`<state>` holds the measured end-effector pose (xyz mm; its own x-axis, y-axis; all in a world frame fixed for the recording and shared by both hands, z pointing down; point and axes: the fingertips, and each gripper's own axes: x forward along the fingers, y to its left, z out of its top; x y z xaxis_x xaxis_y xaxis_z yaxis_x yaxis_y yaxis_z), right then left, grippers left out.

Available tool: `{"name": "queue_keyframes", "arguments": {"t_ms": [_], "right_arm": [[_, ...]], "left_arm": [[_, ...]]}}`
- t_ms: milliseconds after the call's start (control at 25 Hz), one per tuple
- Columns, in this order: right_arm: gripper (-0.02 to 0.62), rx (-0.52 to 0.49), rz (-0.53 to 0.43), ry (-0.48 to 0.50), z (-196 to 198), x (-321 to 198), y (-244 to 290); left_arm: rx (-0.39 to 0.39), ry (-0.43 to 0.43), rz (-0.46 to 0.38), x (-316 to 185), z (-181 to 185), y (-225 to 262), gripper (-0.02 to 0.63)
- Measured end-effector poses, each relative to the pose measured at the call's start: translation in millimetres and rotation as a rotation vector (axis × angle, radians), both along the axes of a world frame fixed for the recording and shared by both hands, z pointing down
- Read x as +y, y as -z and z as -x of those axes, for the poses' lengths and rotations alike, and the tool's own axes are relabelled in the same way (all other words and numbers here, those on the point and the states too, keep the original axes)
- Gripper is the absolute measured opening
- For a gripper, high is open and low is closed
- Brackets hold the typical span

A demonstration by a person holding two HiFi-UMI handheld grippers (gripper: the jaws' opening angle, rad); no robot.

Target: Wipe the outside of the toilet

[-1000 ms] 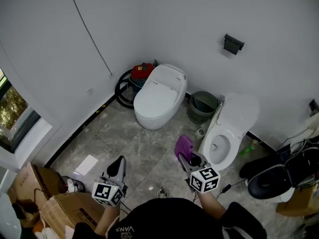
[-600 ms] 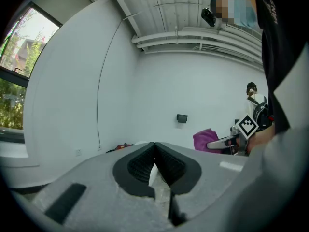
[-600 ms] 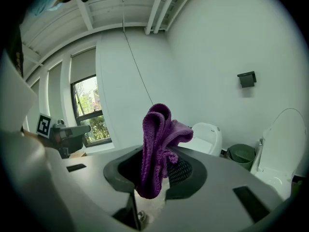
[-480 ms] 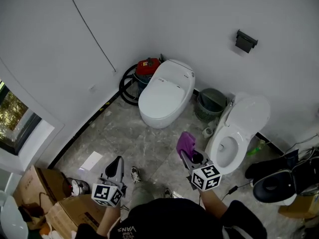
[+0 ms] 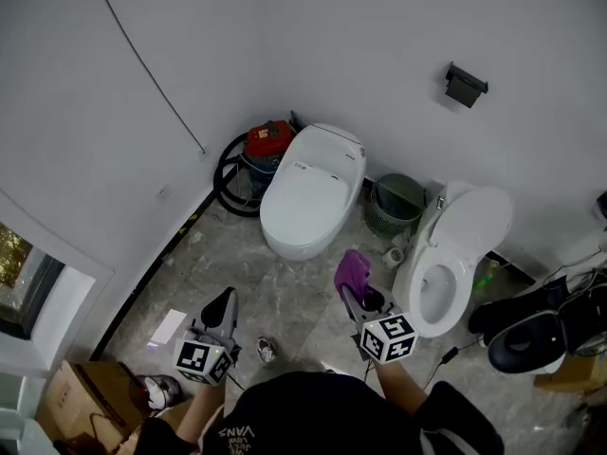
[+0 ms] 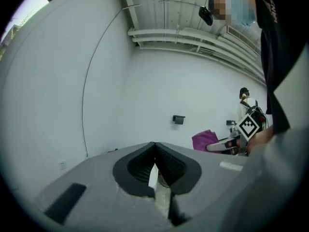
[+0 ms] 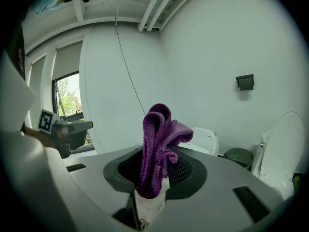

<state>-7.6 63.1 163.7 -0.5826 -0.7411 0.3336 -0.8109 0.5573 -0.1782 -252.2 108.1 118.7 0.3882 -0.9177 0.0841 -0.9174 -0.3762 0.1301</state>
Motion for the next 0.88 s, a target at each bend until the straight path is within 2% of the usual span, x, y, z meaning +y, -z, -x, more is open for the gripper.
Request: {"name": "queue_keyframes", "arguments": {"t_ms": [200,440,680,880], "right_arm": [[0.104,0.018,0.006,-0.053,37,-23,-2],[0.104,-0.003,-0.024,-0.132,53,-52,-1],[0.104,0.000,-0.021,-0.090,34,-78,-6],[0.104,0.035,0.009,0.004,13,-96,-27]], "left_arm": [[0.011,-0.055,0.022,-34,38,-6,0.008],[-0.011,-0.148,0.048,-65,52,-19,0.008],[-0.023,-0.150,0.054,-92,21,-23,0.008],[-0.021,-0.066,0.067,-105,-8,-32,0.007]]}}
